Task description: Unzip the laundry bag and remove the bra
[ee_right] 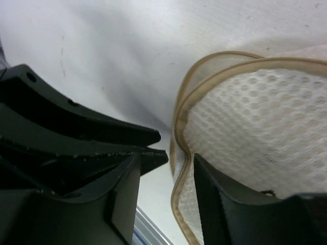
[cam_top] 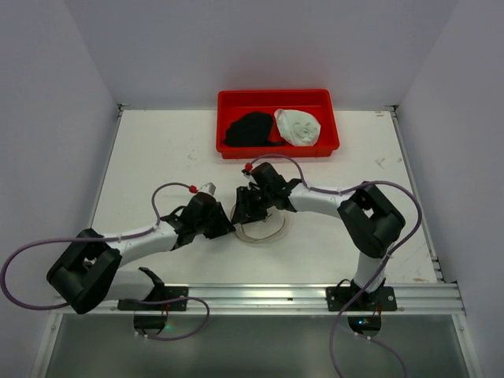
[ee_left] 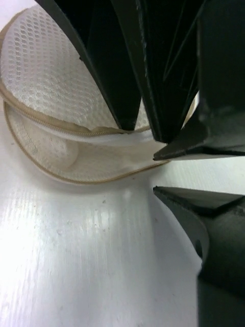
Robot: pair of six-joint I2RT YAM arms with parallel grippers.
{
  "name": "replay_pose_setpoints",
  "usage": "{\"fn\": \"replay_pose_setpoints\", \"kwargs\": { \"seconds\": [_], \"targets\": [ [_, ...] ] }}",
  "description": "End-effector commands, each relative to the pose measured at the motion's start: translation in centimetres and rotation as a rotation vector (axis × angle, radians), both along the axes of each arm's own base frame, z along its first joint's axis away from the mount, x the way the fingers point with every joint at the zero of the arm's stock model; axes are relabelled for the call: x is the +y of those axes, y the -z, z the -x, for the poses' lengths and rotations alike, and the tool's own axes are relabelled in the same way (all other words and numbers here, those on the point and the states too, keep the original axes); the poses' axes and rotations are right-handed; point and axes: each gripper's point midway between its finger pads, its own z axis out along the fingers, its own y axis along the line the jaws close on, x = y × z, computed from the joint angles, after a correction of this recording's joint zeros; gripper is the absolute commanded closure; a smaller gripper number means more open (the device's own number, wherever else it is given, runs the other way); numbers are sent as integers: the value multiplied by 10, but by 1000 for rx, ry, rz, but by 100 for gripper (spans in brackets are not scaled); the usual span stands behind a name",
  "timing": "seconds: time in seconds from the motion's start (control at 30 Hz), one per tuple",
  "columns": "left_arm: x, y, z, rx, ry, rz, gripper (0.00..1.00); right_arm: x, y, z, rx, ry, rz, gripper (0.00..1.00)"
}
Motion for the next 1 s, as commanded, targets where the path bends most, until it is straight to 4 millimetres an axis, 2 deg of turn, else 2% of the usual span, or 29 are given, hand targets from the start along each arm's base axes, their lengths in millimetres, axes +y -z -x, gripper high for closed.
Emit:
{"fn": "replay_pose_setpoints", "kwargs": {
  "seconds": [0.0, 0.03, 0.07, 0.1, 0.13, 0.17, 0.2, 0.3, 0.33, 0.37, 0.4, 0.43, 0.47, 0.5, 0.53, 0.57, 0.6, 0.63, 0.67, 0.7, 0.73, 0.77, 0.8, 0.83, 0.87, 0.9, 0.93, 0.97],
  "targets": [
    [18, -12, -9, -53, -52, -53, 68, 11, -63, -8, -116, -25, -103, 51],
    [20, -20, -11, -75, -52, -53, 66, 11, -72, -12, -137, -9, -98, 48],
    [24, -27, -16, -94, -69, -59, 64, 9, -85, -14, -157, 0, -106, 41],
    [28, -29, -15, -91, -71, -75, 57, 7, -95, -14, -172, -4, -97, 37],
    [28, -43, -20, -129, -73, -65, 53, 4, -100, -18, -195, 13, -83, 32],
    [31, -49, -22, -142, -80, -70, 48, 0, -107, -21, -216, 28, -76, 24],
    [38, -52, -25, -149, -101, -89, 35, -5, -124, -23, -258, 39, -76, 19],
    [53, -73, -41, -198, -144, -95, 13, -32, -137, -49, -356, 157, 7, 1],
    [58, -78, -46, -210, -151, -97, 10, -40, -146, -58, -385, 189, 19, 1],
    [68, -87, -58, -229, -172, -105, 7, -60, -148, -76, -401, 250, 50, 1],
    [76, -89, -61, -223, -182, -120, 3, -73, -145, -81, -395, 273, 75, 1],
    [82, -99, -72, -244, -180, -140, 2, -88, -153, -88, -412, 310, 76, 1],
    [97, -103, -80, -244, -211, -152, 1, -118, -155, -104, -420, 387, 96, 1],
    [104, -106, -84, -240, -219, -169, 0, -139, -151, -108, -429, 422, 124, 1],
    [112, -118, -92, -268, -217, -187, 0, -160, -170, -110, -475, 473, 110, 1],
    [129, -123, -99, -270, -254, -194, 0, -196, -176, -120, -494, 559, 128, 1],
    [136, -128, -100, -269, -264, -199, 0, -215, -174, -119, -507, 586, 148, 1],
    [147, -142, -106, -304, -281, -209, 0, -235, -181, -119, -528, 629, 151, 1],
    [159, -148, -109, -310, -305, -193, 0, -269, -200, -118, -573, 716, 147, 1],
    [166, -154, -108, -317, -315, -190, 0, -285, -203, -112, -575, 744, 162, 1],
    [172, -170, -110, -356, -311, -187, 0, -301, -209, -107, -586, 784, 174, 1],
    [182, -178, -109, -364, -330, -183, 0, -327, -228, -99, -632, 859, 183, 1],
    [185, -183, -105, -357, -329, -191, 0, -338, -236, -90, -647, 887, 207, 1],
    [186, -204, -104, -410, -320, -200, 0, -355, -247, -83, -685, 956, 255, 1],
    [198, -213, -102, -430, -351, -221, 0, -360, -258, -75, -720, 983, 264, 1],
    [201, -225, -96, -453, -355, -237, 0, -364, -281, -59, -792, 1011, 240, 1],
    [204, -246, -94, -504, -351, -263, 0, -369, -291, -50, -828, 1039, 237, 1],
    [210, -256, -91, -525, -366, -291, 0, -370, -302, -42, -863, 1053, 223, 1]
  ]
}}
